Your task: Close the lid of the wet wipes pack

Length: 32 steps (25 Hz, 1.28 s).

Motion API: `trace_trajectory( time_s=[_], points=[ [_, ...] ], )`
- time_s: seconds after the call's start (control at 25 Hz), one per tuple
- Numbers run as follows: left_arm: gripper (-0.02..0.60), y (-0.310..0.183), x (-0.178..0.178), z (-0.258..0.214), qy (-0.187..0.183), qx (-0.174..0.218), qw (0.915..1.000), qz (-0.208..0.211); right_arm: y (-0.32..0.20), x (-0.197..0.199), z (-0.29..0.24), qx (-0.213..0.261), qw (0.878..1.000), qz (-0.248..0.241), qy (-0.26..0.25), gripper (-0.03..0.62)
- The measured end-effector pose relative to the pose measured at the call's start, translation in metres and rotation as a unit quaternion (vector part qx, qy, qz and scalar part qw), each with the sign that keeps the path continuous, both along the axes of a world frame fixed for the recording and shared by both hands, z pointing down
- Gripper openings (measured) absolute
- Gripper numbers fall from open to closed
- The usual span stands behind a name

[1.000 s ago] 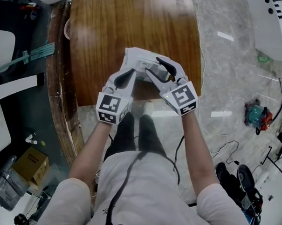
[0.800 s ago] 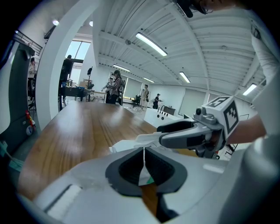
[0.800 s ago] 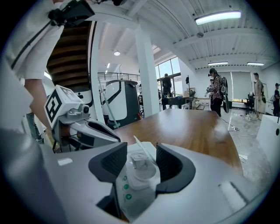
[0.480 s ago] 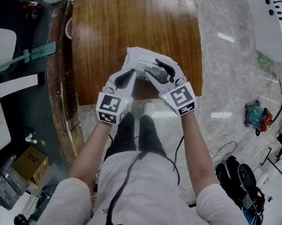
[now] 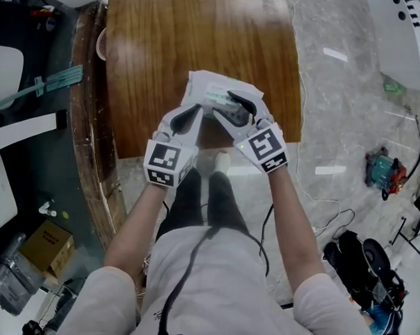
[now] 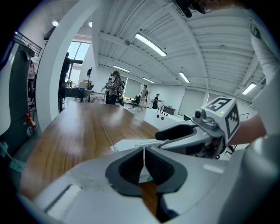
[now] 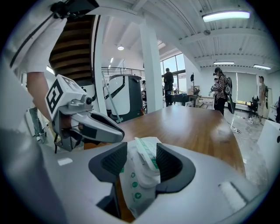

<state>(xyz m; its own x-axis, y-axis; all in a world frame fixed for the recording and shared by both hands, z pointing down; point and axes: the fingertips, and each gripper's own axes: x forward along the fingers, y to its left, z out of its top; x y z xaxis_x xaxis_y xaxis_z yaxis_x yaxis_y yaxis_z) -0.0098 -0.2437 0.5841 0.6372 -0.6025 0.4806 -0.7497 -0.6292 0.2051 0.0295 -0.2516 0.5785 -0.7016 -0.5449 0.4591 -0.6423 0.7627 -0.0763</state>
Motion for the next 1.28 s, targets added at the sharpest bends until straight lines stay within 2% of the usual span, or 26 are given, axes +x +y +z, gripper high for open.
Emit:
trace_trajectory(
  time_s=[0.72, 1.28],
  points=[
    [0.015, 0.002, -0.008, 0.000, 0.000, 0.003, 1.0000, -0.003, 0.011, -0.010, 0.011, 0.008, 0.997, -0.035, 0.062, 0.204],
    [0.015, 0.002, -0.011, -0.002, 0.004, 0.003, 1.0000, -0.004, 0.017, -0.018, 0.022, 0.009, 0.991, -0.068, 0.115, 0.204]
  ],
)
